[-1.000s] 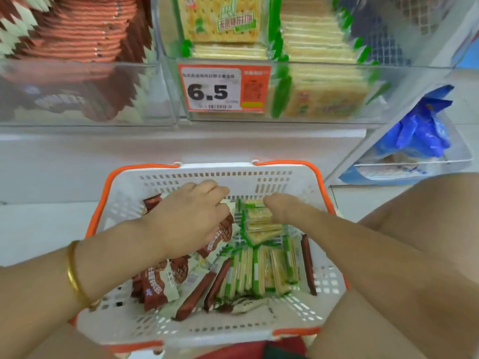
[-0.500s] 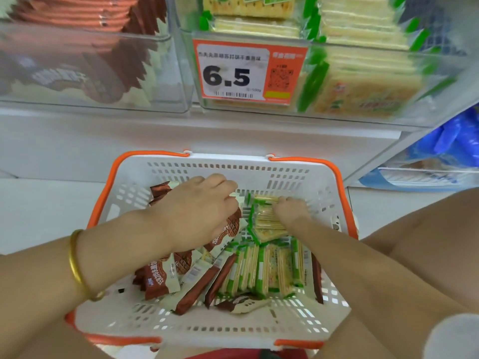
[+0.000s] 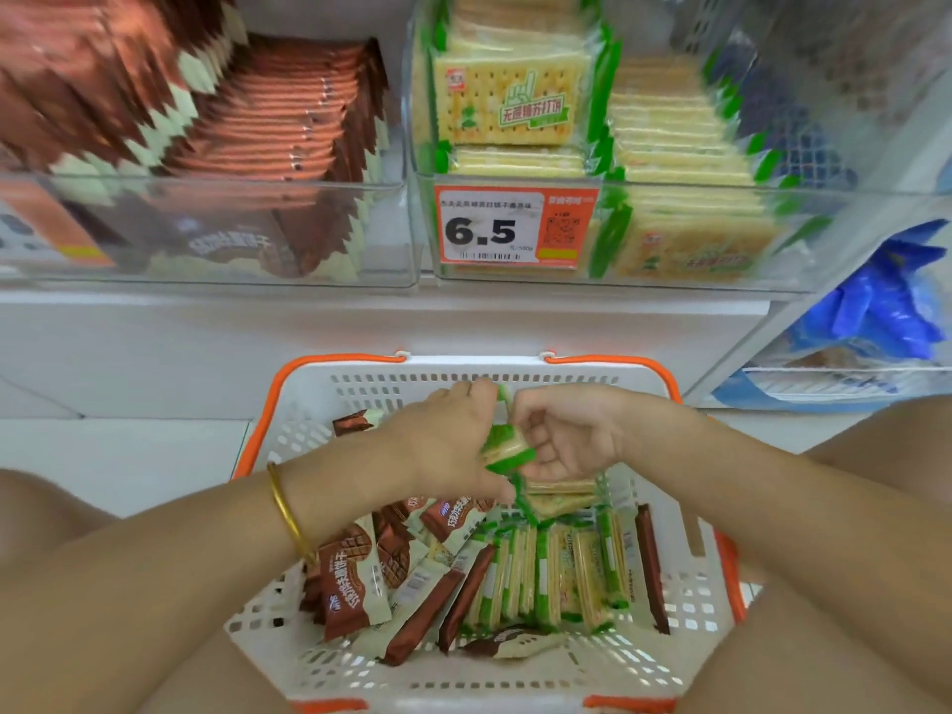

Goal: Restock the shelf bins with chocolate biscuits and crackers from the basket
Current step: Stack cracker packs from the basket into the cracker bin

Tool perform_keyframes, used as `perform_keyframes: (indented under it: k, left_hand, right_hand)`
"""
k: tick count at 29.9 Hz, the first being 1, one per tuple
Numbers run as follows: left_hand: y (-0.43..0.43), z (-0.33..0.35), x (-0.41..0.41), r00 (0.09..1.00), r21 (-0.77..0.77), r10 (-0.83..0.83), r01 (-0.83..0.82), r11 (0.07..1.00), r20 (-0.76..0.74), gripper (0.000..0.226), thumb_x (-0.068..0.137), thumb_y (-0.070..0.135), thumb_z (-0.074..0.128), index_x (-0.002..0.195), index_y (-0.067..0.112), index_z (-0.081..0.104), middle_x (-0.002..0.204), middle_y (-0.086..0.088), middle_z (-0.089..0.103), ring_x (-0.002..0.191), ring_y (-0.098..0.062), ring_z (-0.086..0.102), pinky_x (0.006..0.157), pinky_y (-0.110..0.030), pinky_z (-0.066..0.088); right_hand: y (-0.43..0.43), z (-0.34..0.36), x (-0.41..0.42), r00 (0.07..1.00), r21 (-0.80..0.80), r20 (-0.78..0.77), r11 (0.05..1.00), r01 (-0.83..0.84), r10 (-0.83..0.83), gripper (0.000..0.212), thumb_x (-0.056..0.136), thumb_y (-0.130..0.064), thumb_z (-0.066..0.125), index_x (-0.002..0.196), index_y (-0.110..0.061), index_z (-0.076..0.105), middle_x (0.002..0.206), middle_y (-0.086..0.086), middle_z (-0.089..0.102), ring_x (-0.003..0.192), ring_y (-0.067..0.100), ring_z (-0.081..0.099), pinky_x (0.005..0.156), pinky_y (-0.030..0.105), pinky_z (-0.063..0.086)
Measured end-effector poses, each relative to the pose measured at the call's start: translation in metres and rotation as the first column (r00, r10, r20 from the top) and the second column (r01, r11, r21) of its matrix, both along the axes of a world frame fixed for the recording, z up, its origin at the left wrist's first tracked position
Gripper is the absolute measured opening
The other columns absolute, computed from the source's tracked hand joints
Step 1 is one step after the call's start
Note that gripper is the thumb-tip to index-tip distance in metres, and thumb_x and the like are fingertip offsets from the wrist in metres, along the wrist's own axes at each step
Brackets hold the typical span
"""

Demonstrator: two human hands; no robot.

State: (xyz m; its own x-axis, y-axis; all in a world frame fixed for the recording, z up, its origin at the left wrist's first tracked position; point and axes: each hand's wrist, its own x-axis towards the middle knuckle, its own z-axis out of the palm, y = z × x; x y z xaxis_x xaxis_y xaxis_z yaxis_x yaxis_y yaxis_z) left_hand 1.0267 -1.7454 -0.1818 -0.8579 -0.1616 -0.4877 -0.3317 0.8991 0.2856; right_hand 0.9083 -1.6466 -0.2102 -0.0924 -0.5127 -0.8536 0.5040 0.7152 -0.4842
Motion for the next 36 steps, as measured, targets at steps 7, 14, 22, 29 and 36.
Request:
perform_keyframes:
  k: [7, 14, 22, 29, 36]
  left_hand:
    - [-0.034, 0.060, 0.005, 0.922, 0.354, 0.364, -0.299, 0.886, -0.134, 0.019, 0.085, 0.004, 0.060, 0.103, 0.005, 0.052, 0.084, -0.005, 0.058, 0.066, -0.012, 0.059, 0.054, -0.024, 0.048]
    - [-0.048, 0.104, 0.020, 0.787, 0.754, 0.596, -0.290, 0.589, -0.163, 0.022, 0.085, -0.010, 0.055, 0.097, 0.008, 0.060, 0.089, -0.011, 0.070, 0.072, -0.016, 0.068, 0.064, -0.024, 0.058]
    - [-0.060, 0.116, 0.011, 0.348, 0.367, 0.415, -0.197, 0.909, -0.841, 0.031, 0.086, 0.013, 0.064, 0.115, 0.018, 0.053, 0.109, 0.005, 0.057, 0.099, -0.011, 0.059, 0.078, -0.027, 0.051]
    - [-0.071, 0.093, -0.001, 0.575, -0.198, -0.054, -0.190, 0.962, -0.816, 0.050, 0.083, 0.024, 0.068, 0.129, 0.011, 0.052, 0.152, -0.013, 0.027, 0.141, -0.027, 0.020, 0.112, -0.033, 0.016]
    - [-0.067, 0.088, -0.010, 0.602, -0.236, -0.068, -0.204, 0.950, -0.796, 0.051, 0.081, 0.017, 0.070, 0.127, 0.007, 0.051, 0.151, -0.020, 0.023, 0.140, -0.035, 0.023, 0.106, -0.049, 0.033]
  right_hand:
    - [0.016, 0.051, -0.004, 0.859, -0.048, -0.476, 0.970, -0.238, 0.187, 0.051, 0.096, -0.052, 0.040, 0.079, -0.009, 0.061, 0.073, 0.007, 0.063, 0.063, 0.018, 0.063, 0.056, 0.026, 0.050]
    - [0.025, 0.090, -0.004, 0.763, -0.420, -0.644, 0.861, -0.287, -0.060, 0.040, 0.069, -0.038, 0.065, 0.100, -0.013, 0.059, 0.088, 0.000, 0.071, 0.079, 0.018, 0.068, 0.072, 0.034, 0.057]
    - [0.009, 0.182, -0.051, 0.378, -0.552, -0.799, 0.820, -0.152, -0.468, 0.024, 0.066, -0.029, 0.082, 0.078, -0.022, 0.063, 0.075, 0.003, 0.068, 0.068, 0.015, 0.067, 0.062, 0.031, 0.056]
    - [-0.051, 0.175, -0.092, 0.075, -0.234, -0.972, 0.957, -0.174, -0.224, 0.039, 0.074, -0.022, 0.080, 0.107, -0.017, 0.061, 0.086, -0.005, 0.053, 0.086, 0.017, 0.053, 0.073, 0.028, 0.044]
    - [-0.065, 0.157, -0.086, -0.103, -0.199, -0.972, 0.974, -0.106, -0.210, 0.056, 0.071, -0.028, 0.082, 0.099, -0.014, 0.036, 0.102, 0.002, 0.043, 0.087, 0.019, 0.045, 0.071, 0.027, 0.032]
